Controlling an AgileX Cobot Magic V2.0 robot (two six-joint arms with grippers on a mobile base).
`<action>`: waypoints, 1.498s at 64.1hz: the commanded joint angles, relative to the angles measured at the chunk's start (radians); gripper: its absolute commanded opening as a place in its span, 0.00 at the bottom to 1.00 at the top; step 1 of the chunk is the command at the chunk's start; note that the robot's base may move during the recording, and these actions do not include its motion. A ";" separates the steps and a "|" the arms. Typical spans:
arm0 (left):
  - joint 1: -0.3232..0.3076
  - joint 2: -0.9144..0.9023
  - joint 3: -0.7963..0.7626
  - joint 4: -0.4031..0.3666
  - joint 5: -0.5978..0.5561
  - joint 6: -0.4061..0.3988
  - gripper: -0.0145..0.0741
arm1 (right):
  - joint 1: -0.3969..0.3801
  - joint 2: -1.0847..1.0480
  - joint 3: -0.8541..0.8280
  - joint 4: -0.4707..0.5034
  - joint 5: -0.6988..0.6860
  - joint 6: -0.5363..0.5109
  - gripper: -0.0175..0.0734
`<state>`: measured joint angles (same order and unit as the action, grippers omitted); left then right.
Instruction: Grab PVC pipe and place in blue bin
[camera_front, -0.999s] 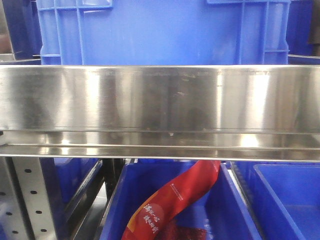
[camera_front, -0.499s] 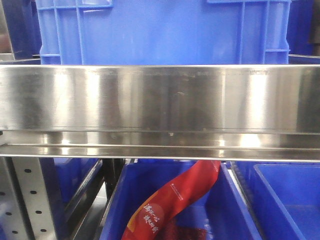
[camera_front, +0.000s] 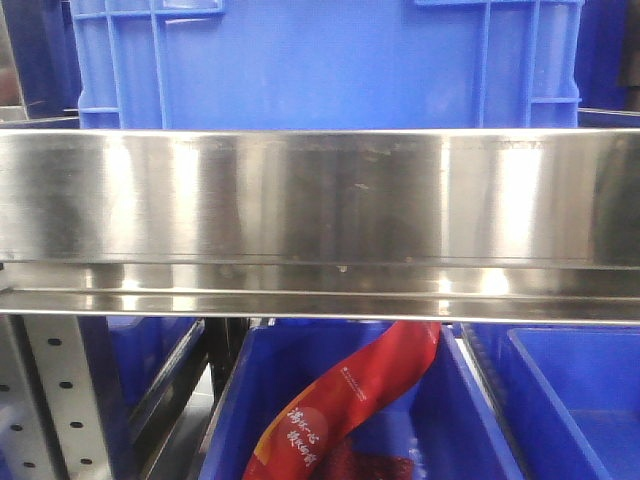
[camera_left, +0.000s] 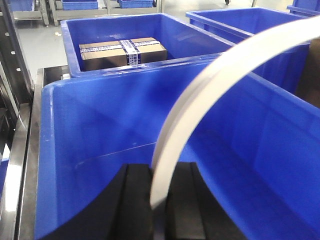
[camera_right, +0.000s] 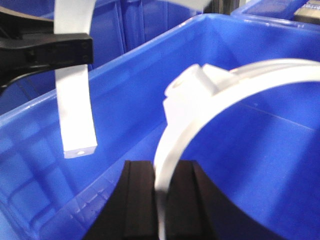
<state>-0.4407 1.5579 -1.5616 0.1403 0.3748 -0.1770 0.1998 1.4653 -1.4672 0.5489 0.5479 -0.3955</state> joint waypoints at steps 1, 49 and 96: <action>0.000 -0.006 -0.013 0.000 -0.027 -0.007 0.32 | 0.001 -0.002 -0.011 0.006 -0.026 -0.005 0.38; -0.001 -0.026 -0.013 0.001 0.011 -0.007 0.06 | -0.011 -0.005 -0.029 0.009 0.022 -0.005 0.01; 0.194 -0.690 0.589 0.001 -0.132 -0.146 0.04 | -0.083 -0.631 0.692 -0.100 -0.614 0.089 0.01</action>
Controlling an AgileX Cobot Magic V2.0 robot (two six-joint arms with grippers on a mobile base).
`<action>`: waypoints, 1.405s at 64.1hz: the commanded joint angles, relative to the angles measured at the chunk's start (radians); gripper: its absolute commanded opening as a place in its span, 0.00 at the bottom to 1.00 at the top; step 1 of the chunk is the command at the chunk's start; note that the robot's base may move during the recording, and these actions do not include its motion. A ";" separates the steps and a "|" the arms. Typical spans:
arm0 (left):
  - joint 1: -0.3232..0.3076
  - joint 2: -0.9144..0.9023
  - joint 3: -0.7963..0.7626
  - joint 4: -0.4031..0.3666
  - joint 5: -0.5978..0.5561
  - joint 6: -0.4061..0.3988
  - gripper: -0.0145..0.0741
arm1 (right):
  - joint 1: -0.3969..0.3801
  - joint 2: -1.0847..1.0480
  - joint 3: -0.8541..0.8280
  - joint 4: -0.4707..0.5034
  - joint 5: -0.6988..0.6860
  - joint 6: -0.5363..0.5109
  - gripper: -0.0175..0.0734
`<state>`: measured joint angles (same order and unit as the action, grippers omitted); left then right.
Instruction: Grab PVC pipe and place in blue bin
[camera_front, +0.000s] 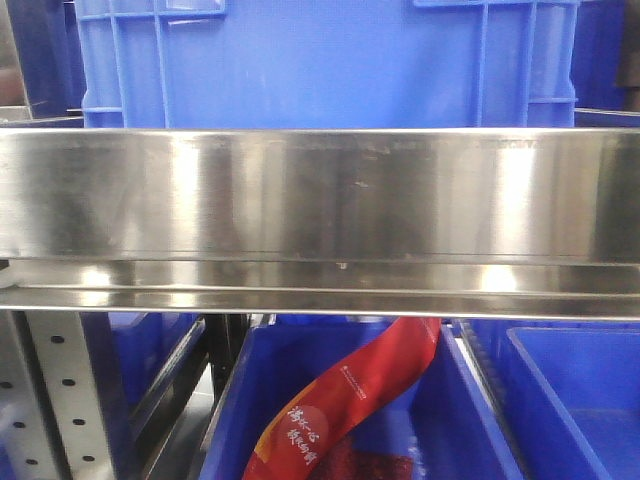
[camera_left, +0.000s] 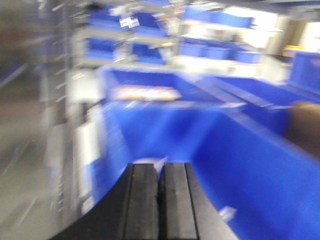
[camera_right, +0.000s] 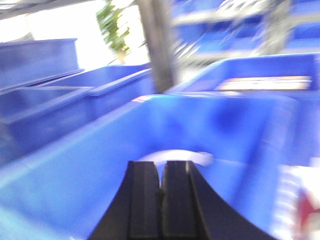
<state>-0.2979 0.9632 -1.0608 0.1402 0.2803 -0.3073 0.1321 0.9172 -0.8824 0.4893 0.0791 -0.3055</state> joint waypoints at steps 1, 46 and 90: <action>0.064 -0.121 0.112 0.001 -0.037 -0.016 0.04 | -0.019 -0.105 0.126 -0.036 -0.163 -0.001 0.01; 0.206 -0.717 0.550 0.117 -0.009 -0.014 0.04 | -0.074 -0.643 0.529 0.010 -0.063 -0.001 0.01; 0.206 -0.739 0.550 0.117 -0.009 -0.014 0.04 | -0.074 -0.671 0.529 0.010 -0.059 -0.001 0.01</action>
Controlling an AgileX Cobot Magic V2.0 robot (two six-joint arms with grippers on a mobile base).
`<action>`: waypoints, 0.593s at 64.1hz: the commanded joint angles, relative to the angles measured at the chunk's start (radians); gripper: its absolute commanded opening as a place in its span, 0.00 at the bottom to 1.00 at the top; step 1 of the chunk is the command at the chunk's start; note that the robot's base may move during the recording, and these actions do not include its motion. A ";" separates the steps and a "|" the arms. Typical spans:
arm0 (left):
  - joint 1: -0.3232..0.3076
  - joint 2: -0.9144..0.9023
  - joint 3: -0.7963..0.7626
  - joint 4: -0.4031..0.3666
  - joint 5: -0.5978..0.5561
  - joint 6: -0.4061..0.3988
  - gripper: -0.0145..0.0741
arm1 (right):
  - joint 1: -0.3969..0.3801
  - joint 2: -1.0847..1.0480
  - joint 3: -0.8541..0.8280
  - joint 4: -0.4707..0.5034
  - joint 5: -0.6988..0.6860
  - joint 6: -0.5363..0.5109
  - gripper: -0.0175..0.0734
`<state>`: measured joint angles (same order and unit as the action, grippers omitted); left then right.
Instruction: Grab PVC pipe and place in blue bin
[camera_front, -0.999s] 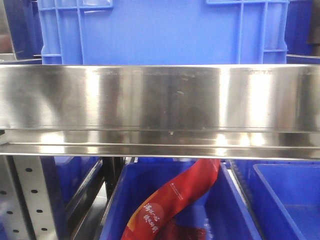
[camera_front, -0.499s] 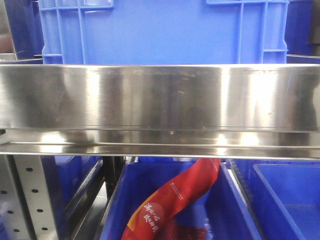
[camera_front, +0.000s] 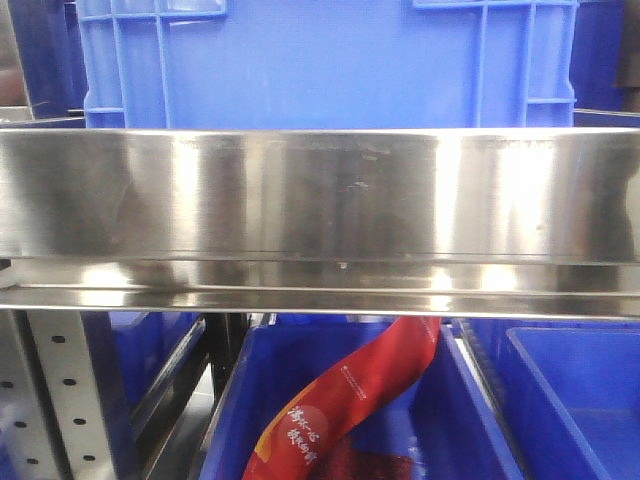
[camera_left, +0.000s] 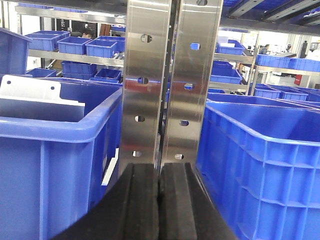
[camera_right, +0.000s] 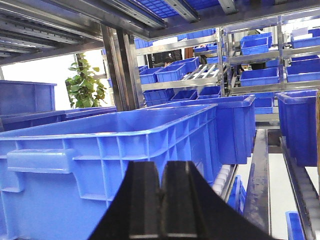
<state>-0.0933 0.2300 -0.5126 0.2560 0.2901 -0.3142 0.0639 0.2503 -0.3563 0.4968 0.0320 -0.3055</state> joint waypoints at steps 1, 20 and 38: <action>0.002 -0.006 0.002 0.001 -0.018 -0.007 0.04 | -0.005 -0.004 0.003 0.003 -0.011 -0.001 0.01; 0.002 -0.006 0.002 0.001 -0.018 -0.007 0.04 | -0.005 -0.004 0.011 -0.038 0.006 -0.001 0.01; 0.002 -0.006 0.002 0.001 -0.018 -0.007 0.04 | -0.129 -0.052 0.115 -0.379 0.014 0.249 0.01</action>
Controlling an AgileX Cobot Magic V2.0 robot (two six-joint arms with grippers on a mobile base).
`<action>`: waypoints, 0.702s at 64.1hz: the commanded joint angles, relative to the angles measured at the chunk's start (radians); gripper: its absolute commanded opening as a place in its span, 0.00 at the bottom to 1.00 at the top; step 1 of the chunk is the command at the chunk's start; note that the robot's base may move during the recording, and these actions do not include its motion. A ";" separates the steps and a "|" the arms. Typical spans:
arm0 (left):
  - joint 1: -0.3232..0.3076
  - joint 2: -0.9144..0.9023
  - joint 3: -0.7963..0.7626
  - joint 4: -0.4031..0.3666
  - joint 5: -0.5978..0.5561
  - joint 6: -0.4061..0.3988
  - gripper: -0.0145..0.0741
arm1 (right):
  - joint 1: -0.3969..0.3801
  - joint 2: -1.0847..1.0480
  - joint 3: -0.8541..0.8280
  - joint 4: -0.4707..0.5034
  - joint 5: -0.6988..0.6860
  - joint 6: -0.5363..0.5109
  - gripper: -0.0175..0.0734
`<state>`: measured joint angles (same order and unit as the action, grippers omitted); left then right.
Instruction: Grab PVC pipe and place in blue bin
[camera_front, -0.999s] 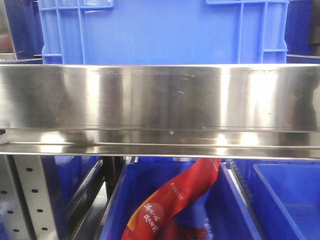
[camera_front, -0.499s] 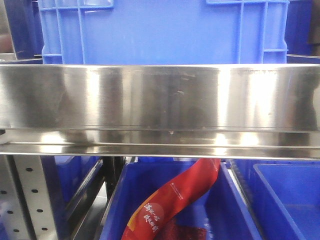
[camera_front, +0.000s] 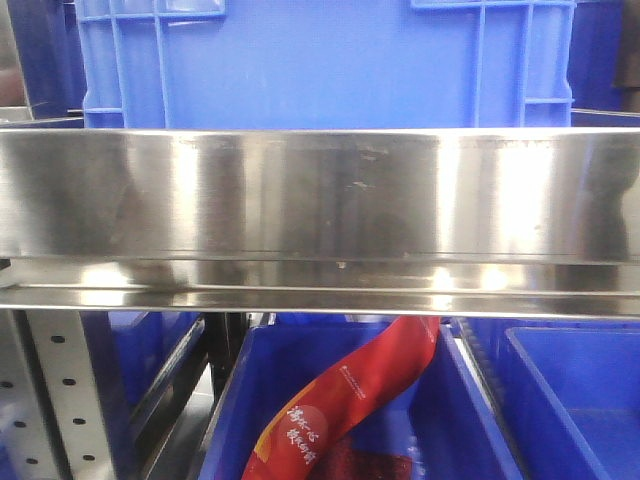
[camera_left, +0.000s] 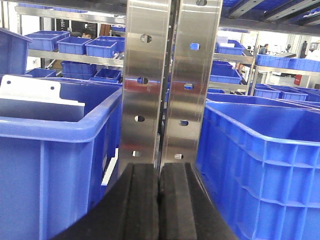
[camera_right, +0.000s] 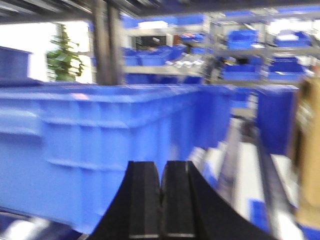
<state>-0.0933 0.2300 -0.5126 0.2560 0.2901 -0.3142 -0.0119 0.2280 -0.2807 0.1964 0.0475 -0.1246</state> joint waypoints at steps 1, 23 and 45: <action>0.002 -0.006 0.002 0.001 -0.018 -0.007 0.04 | -0.072 -0.037 0.050 -0.081 -0.002 0.073 0.01; 0.002 -0.005 0.002 0.001 -0.018 -0.007 0.04 | -0.264 -0.228 0.281 -0.101 -0.002 0.083 0.01; 0.002 -0.005 0.002 0.001 -0.020 -0.007 0.04 | -0.266 -0.228 0.281 -0.109 -0.042 0.083 0.01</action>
<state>-0.0933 0.2300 -0.5123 0.2560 0.2880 -0.3142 -0.2751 0.0032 0.0000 0.0962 0.0393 -0.0425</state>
